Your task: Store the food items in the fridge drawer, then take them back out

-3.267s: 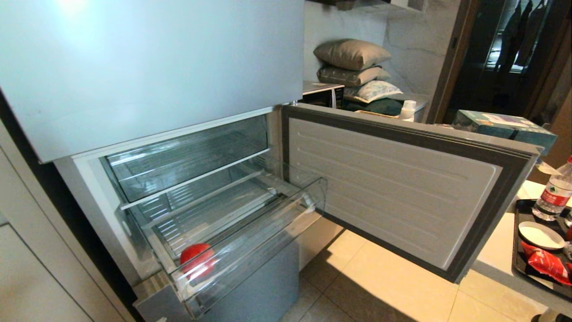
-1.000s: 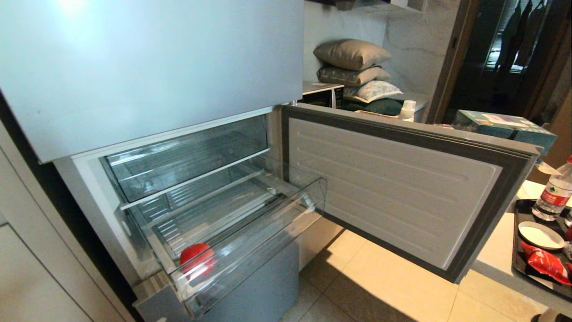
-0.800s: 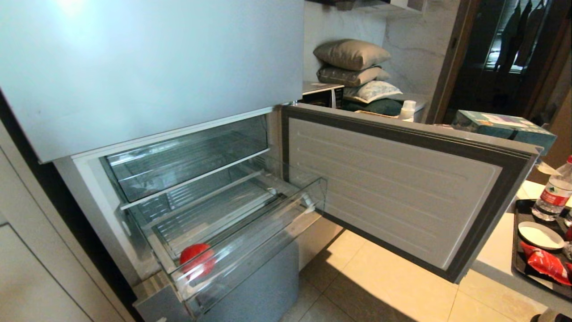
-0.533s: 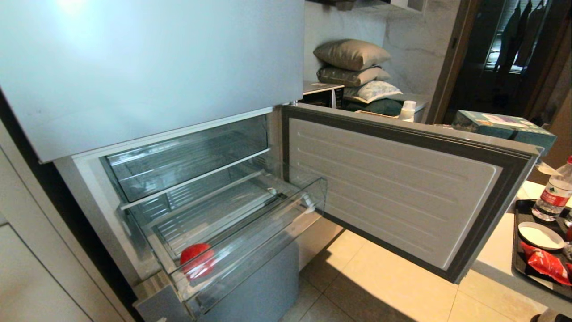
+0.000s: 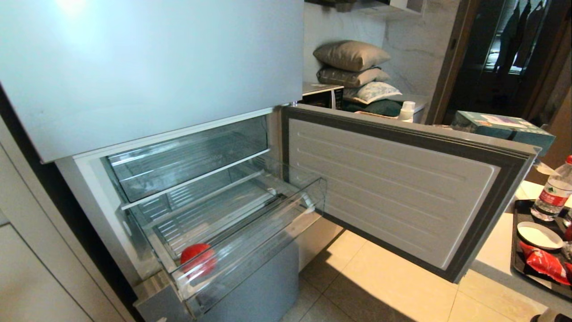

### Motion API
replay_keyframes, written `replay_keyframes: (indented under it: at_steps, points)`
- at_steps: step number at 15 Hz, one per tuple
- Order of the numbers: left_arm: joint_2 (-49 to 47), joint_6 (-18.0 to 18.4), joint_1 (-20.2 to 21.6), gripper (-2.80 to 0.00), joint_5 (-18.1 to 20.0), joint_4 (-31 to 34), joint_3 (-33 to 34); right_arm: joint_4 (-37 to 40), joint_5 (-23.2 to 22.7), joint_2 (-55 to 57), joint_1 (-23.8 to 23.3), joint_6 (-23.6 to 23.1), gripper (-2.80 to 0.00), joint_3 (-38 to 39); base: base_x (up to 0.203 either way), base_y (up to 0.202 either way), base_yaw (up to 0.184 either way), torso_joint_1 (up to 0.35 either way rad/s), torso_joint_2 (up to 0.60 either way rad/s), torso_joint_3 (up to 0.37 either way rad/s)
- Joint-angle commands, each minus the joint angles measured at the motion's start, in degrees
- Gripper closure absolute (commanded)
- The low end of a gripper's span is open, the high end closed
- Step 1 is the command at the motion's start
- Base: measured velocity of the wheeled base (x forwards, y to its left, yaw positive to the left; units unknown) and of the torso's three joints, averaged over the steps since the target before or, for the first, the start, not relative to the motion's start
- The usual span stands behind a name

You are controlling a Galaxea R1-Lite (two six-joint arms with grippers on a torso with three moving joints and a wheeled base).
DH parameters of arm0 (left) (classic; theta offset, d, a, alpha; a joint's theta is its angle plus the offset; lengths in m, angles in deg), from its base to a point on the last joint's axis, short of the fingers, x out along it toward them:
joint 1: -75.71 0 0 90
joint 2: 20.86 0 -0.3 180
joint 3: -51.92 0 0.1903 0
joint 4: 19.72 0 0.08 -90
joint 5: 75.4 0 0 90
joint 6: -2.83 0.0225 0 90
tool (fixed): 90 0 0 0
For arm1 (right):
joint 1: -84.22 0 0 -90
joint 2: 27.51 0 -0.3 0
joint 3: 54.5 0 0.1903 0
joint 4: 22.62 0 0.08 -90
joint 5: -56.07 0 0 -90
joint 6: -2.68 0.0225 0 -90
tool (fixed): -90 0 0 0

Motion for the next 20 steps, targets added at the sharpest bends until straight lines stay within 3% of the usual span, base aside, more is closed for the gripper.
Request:
replay_keyframes:
  at_steps: [1, 12, 20]
  points:
    - [0.0, 0.0, 0.0, 0.00, 0.0, 0.0, 0.1, 4.4, 0.3, -12.1, 1.5, -0.5, 0.00, 1.6, 0.000, 0.000, 0.000, 0.000, 0.00, 0.000]
    - [0.0, 0.0, 0.0, 0.00, 0.0, 0.0, 0.1, 6.1, 0.7, -12.4, 1.9, 0.6, 0.00, 1.9, 0.000, 0.000, 0.000, 0.000, 0.00, 0.000]
    - [0.0, 0.0, 0.0, 0.00, 0.0, 0.0, 0.1, 6.1, 0.8, -12.4, 1.9, 0.9, 0.00, 1.9, -0.001, -0.006, 0.168, 0.002, 0.00, 0.002]
